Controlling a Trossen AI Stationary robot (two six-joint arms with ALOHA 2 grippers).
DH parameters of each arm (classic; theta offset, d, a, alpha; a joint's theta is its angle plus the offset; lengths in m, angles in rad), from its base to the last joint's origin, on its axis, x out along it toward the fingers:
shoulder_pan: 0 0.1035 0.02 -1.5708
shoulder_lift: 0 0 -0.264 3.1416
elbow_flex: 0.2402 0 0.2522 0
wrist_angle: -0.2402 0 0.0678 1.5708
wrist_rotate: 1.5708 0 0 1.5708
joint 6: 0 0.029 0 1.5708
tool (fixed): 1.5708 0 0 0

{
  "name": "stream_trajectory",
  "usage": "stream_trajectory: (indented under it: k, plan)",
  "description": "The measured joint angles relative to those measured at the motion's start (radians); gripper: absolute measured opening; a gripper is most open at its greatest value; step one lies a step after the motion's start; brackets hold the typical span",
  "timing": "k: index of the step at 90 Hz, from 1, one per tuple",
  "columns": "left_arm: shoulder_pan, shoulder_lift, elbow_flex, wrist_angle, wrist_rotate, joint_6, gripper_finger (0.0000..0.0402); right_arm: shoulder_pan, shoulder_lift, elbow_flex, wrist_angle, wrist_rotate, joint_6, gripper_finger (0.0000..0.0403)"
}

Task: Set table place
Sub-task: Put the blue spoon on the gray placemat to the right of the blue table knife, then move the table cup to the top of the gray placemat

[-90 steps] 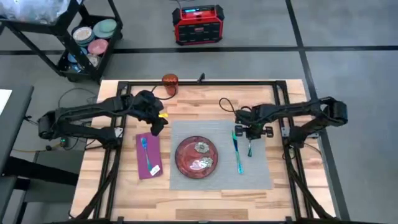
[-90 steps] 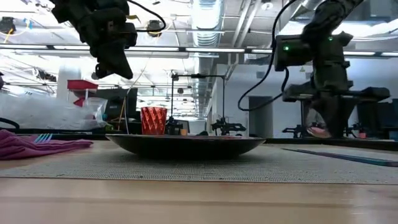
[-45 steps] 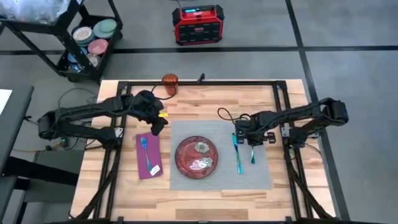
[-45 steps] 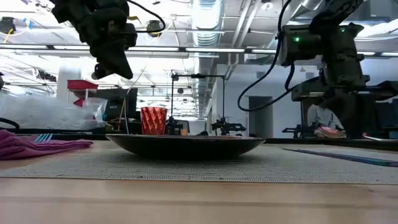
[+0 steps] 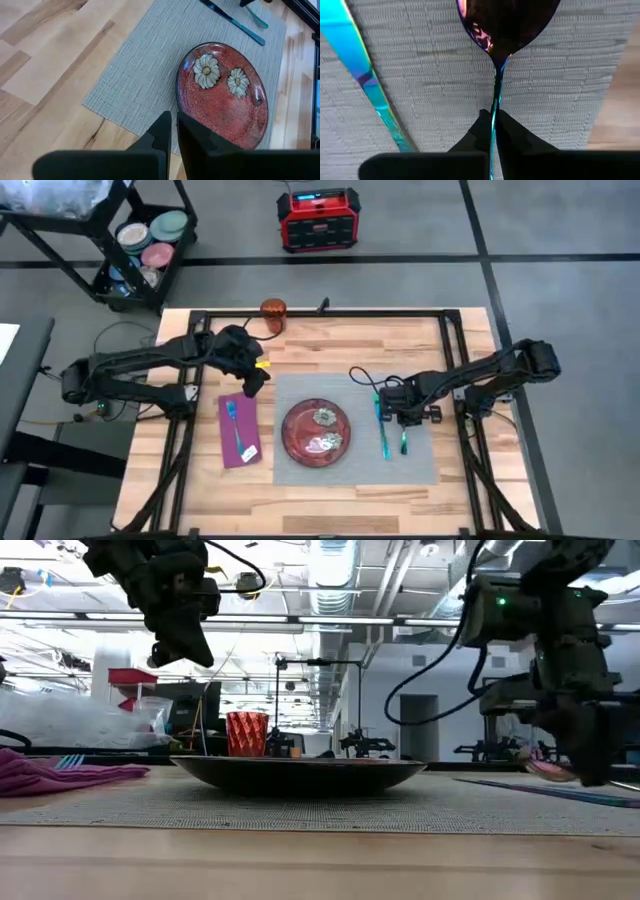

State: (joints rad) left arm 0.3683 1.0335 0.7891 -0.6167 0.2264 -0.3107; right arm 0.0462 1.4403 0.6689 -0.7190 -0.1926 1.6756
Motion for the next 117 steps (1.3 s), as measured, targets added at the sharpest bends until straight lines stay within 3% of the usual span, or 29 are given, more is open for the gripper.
stream_trajectory:
  k: [42,83,107,117]
  plan:
    - [0.0,0.0,0.0,0.001,0.0,0.003,0.0011,0.007,0.0,-0.003,0.001,0.009,-0.017,0.0002]
    - [0.0,0.0,0.0,0.001,-0.001,0.015,0.0011,0.006,0.0,-0.003,0.003,0.013,-0.034,0.0086]
    - [0.0,0.0,0.015,0.0,-0.001,0.002,0.0011,-0.021,-0.145,-0.003,0.11,0.265,-0.056,0.0087]
    - [0.0,-0.001,0.05,0.013,-0.001,0.008,0.0011,-0.071,-0.229,-0.002,0.118,0.313,-0.122,0.0088]
